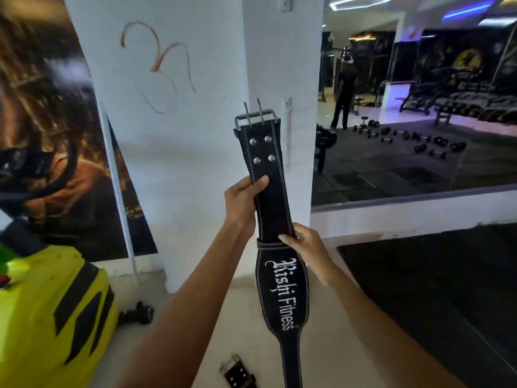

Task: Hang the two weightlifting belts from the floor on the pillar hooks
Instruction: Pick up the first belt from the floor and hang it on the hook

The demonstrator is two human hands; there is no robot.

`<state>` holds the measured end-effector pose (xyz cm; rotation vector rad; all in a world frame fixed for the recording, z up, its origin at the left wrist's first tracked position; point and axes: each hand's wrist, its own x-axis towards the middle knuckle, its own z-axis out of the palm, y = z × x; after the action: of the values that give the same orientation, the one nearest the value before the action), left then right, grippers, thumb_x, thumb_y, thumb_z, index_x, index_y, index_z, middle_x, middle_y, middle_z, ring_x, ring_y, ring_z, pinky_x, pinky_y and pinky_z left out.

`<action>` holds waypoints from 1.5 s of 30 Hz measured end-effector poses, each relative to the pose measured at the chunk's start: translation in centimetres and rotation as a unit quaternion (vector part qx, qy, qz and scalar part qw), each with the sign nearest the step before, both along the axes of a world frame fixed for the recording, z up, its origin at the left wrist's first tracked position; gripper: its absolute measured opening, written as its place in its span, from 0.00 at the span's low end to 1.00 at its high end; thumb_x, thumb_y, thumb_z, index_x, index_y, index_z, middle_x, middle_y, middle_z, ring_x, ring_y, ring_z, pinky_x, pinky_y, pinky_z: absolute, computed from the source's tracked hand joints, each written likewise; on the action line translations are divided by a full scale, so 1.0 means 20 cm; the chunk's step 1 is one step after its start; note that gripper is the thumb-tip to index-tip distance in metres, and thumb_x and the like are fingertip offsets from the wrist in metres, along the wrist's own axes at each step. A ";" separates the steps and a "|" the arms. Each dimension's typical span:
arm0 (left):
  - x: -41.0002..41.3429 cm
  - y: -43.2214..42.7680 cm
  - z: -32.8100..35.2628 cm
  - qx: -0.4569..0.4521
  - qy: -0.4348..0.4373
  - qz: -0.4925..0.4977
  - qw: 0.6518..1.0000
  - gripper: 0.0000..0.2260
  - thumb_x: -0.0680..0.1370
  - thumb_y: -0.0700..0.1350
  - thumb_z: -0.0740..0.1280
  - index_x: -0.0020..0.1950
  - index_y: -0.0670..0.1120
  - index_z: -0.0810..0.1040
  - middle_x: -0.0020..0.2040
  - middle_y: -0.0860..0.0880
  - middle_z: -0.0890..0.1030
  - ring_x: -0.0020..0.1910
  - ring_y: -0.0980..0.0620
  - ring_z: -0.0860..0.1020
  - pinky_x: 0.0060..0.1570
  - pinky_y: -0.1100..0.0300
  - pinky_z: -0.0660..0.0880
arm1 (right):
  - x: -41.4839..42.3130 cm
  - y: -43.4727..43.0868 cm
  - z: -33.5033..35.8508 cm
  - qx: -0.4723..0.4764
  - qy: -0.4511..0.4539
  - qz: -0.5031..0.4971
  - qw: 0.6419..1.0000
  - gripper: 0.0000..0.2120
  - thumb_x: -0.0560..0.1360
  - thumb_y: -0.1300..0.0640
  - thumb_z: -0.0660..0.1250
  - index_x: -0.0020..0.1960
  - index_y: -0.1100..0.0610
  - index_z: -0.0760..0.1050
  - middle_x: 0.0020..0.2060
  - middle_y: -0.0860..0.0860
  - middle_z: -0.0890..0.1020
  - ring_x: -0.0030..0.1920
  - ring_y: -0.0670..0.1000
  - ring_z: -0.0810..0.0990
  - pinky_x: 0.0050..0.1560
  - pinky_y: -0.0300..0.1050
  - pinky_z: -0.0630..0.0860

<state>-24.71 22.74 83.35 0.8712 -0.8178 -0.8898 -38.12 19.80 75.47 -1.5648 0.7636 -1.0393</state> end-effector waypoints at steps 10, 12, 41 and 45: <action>-0.11 0.10 -0.17 0.012 -0.235 0.012 0.972 0.07 0.78 0.43 0.65 0.54 0.44 0.77 0.44 0.51 0.83 0.41 0.58 0.82 0.43 0.63 0.78 | 0.01 0.11 0.14 0.021 -0.138 -0.162 0.977 0.06 0.73 0.61 0.68 0.40 0.53 0.81 0.39 0.55 0.83 0.45 0.55 0.80 0.54 0.53 0.77; -0.12 0.17 -0.33 0.058 -0.223 -0.019 0.973 0.07 0.77 0.41 0.66 0.53 0.42 0.78 0.43 0.49 0.84 0.38 0.57 0.82 0.41 0.61 0.78 | 0.00 0.11 0.17 0.035 -0.149 -0.178 0.972 0.06 0.72 0.62 0.69 0.39 0.53 0.80 0.38 0.53 0.82 0.43 0.53 0.79 0.54 0.54 0.76; -0.14 0.13 -0.03 0.059 0.009 -0.046 0.997 0.05 0.74 0.38 0.70 0.47 0.36 0.81 0.33 0.45 0.85 0.30 0.48 0.83 0.32 0.58 0.80 | -0.26 0.23 0.04 0.065 -0.033 -0.078 0.994 0.14 0.74 0.59 0.67 0.58 0.63 0.76 0.46 0.53 0.83 0.43 0.48 0.82 0.44 0.36 0.80; -0.17 0.14 -0.09 0.027 -0.059 -0.028 0.998 0.07 0.74 0.37 0.69 0.51 0.39 0.80 0.41 0.45 0.85 0.36 0.49 0.83 0.37 0.58 0.80 | -0.16 0.18 0.18 0.118 -0.158 -0.140 0.970 0.10 0.73 0.62 0.67 0.53 0.63 0.78 0.40 0.53 0.82 0.41 0.52 0.81 0.50 0.47 0.79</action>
<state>-28.08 25.48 81.50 0.9584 -0.9268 -0.9190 -41.34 23.36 79.00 -1.0743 0.8653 -1.3137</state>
